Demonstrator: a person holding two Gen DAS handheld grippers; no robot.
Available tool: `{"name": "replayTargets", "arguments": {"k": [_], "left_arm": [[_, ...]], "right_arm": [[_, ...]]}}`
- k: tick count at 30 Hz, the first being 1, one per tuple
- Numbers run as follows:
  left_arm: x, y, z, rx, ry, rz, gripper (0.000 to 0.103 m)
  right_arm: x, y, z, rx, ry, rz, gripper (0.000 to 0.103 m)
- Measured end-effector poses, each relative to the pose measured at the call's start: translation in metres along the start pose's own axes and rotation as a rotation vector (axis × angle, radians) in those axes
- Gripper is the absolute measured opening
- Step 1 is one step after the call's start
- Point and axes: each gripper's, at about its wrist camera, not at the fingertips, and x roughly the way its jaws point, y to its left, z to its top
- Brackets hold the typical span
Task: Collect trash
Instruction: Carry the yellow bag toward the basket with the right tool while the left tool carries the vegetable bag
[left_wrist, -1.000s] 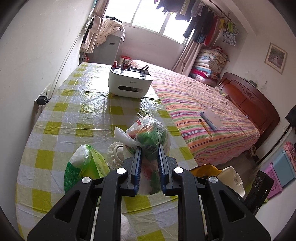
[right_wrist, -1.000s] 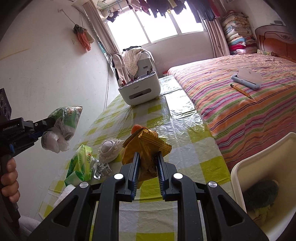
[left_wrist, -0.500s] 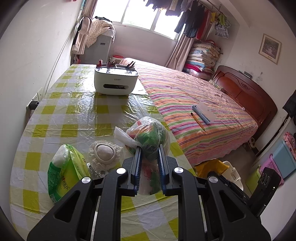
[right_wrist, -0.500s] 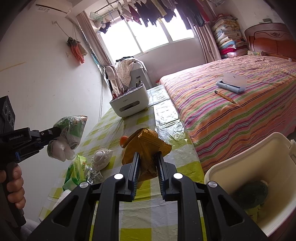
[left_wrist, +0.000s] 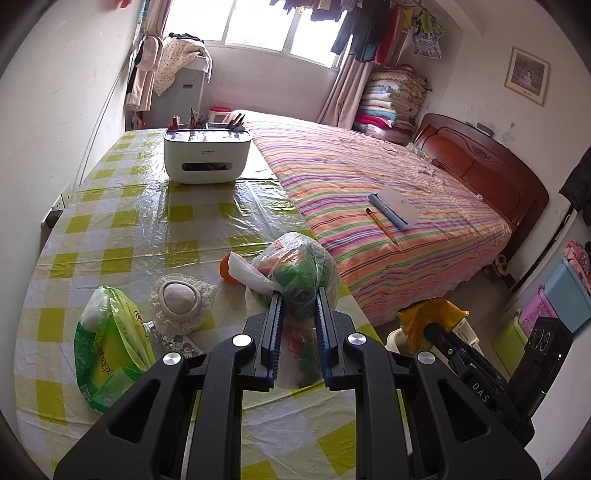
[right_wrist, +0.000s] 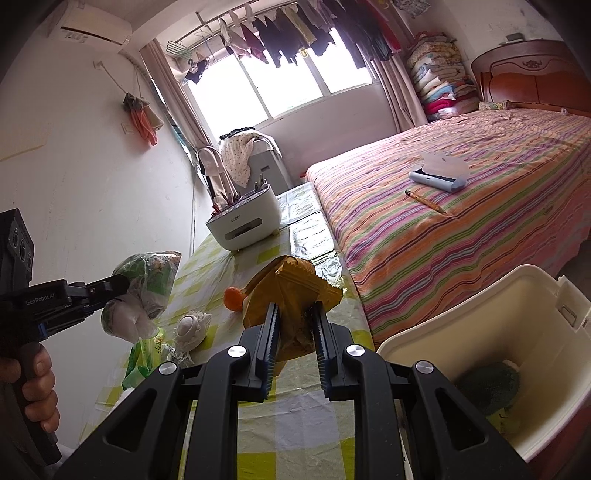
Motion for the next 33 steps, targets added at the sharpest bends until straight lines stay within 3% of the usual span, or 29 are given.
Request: {"name": "replayTargets", "arguments": {"k": [25,33], "left_arm": [[0.009,-0.049,-0.021,0.103,0.027,-0.076,0.016],[0.011,-0.072,-0.037,0.141,0.05,-0.125,0.016]], "right_arm": [[-0.026,-0.052,0.002,0.102,-0.041,-0.072,0.019],[-0.036,-0.072,-0.001,0.136,-0.054,-0.148,0.019]]}}
